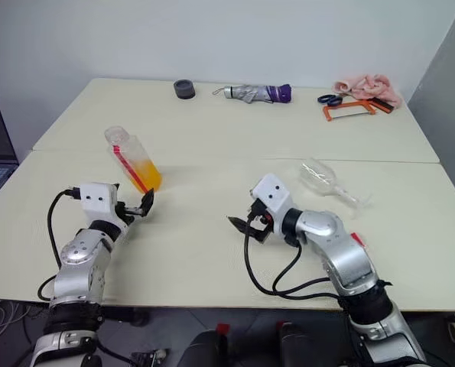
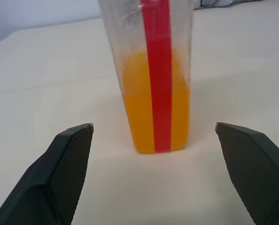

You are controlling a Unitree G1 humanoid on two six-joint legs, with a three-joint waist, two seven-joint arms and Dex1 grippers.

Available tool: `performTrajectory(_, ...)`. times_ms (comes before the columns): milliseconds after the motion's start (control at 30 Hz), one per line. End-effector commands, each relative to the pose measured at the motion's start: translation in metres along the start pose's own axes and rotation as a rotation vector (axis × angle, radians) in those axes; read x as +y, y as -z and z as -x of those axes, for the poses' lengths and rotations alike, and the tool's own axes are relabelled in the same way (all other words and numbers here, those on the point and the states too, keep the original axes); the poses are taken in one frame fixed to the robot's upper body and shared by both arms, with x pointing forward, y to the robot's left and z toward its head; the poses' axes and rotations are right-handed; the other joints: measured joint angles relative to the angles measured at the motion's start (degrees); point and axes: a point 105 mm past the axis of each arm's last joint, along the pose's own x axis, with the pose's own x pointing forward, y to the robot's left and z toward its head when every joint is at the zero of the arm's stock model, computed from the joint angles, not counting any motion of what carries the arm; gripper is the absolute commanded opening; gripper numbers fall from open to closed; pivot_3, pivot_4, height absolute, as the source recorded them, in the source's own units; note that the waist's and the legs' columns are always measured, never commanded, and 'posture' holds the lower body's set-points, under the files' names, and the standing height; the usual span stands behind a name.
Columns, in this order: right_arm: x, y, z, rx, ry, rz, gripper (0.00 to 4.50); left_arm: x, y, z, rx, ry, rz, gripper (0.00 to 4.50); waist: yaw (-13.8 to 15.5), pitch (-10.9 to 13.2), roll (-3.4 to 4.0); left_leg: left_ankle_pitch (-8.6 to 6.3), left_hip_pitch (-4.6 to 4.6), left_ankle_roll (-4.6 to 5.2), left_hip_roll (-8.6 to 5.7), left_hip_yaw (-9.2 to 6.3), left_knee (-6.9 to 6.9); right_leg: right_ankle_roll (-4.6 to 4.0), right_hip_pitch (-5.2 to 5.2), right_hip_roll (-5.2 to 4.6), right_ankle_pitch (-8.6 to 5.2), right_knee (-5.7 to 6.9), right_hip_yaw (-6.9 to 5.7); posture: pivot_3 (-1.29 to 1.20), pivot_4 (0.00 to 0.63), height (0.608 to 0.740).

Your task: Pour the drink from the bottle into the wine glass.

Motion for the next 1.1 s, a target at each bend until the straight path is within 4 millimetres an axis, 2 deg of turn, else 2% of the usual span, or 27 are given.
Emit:
performTrajectory(33, -0.017, -0.020, 0.028, -0.060, 0.096, 0.014, 4.50, -0.032, -0.022, 0.016, -0.080, 0.237, -0.010, 4.47, 0.0, 0.0, 0.00, 0.00, 0.00, 0.00, 0.03, 0.00, 0.00, 0.00, 0.01, -0.01, 0.00, 0.00, 0.00, 0.00, 0.150, 0.740)
performTrajectory(167, -0.043, -0.025, 0.058, -0.049, 0.241, 0.023, 4.50, -0.075, -0.029, 0.031, -0.073, 0.505, 0.006, 4.47, 0.2, 0.0, 0.00, 0.00, 0.02, 0.00, -0.02, -0.02, -0.01, 0.01, 0.07, 0.01, -0.01, -0.01, -0.03, 0.00, 0.150, 0.740)
performTrajectory(267, -0.057, -0.023, 0.073, 0.006, 0.328, 0.099, 4.50, -0.100, -0.037, 0.032, -0.078, 0.643, 0.001, 4.47, 0.2, 0.0, 0.00, 0.00, 0.06, 0.00, -0.09, 0.00, 0.00, 0.03, 0.12, 0.08, -0.01, -0.02, -0.02, 0.00, 0.150, 0.740)
performTrajectory(333, -0.063, -0.019, 0.079, 0.049, 0.367, 0.147, 4.50, -0.109, -0.042, 0.031, -0.087, 0.691, -0.006, 4.47, 0.1, 0.0, 0.00, 0.00, 0.10, 0.00, -0.13, 0.08, -0.02, 0.04, 0.13, 0.15, -0.01, -0.03, 0.02, 0.00, 0.150, 0.740)
performTrajectory(500, -0.074, 0.006, 0.085, 0.231, 0.504, 0.281, 4.50, -0.122, -0.061, 0.015, -0.142, 0.754, -0.035, 4.47, -0.1, 0.0, 0.00, 0.00, 0.13, 0.00, -0.12, 0.14, -0.04, 0.03, 0.09, 0.25, -0.01, -0.03, 0.09, 0.00, 0.150, 0.740)
performTrajectory(567, -0.073, 0.014, 0.083, 0.274, 0.520, 0.312, 4.50, -0.125, -0.065, 0.012, -0.150, 0.770, -0.038, 4.47, -0.3, 0.0, 0.01, 0.00, 0.15, 0.00, -0.11, 0.17, -0.05, 0.03, 0.09, 0.25, -0.01, -0.03, 0.13, 0.00, 0.150, 0.740)
performTrajectory(667, -0.085, 0.027, 0.085, 0.392, 0.621, 0.474, 4.50, -0.129, -0.064, 0.009, -0.158, 0.798, -0.060, 4.47, -0.3, 0.0, 0.01, 0.00, 0.18, 0.00, -0.11, 0.27, -0.05, 0.03, 0.08, 0.26, -0.01, -0.03, 0.23, 0.00, 0.150, 0.740)
performTrajectory(833, -0.102, 0.026, 0.086, 0.482, 0.764, 0.671, 4.50, -0.132, -0.059, 0.004, -0.165, 0.822, -0.064, 4.47, -0.2, 0.0, 0.01, 0.00, 0.14, 0.00, -0.15, 0.30, -0.03, 0.04, 0.05, 0.21, -0.01, -0.04, 0.26, 0.00, 0.150, 0.740)
performTrajectory(1100, -0.107, 0.040, 0.077, 0.577, 0.781, 0.829, 4.50, -0.139, -0.054, -0.001, -0.182, 0.837, -0.062, 4.47, -0.1, 0.0, 0.01, 0.00, 0.12, 0.00, -0.16, 0.29, -0.04, 0.03, 0.04, 0.22, -0.01, -0.06, 0.24, 0.00, 0.150, 0.740)
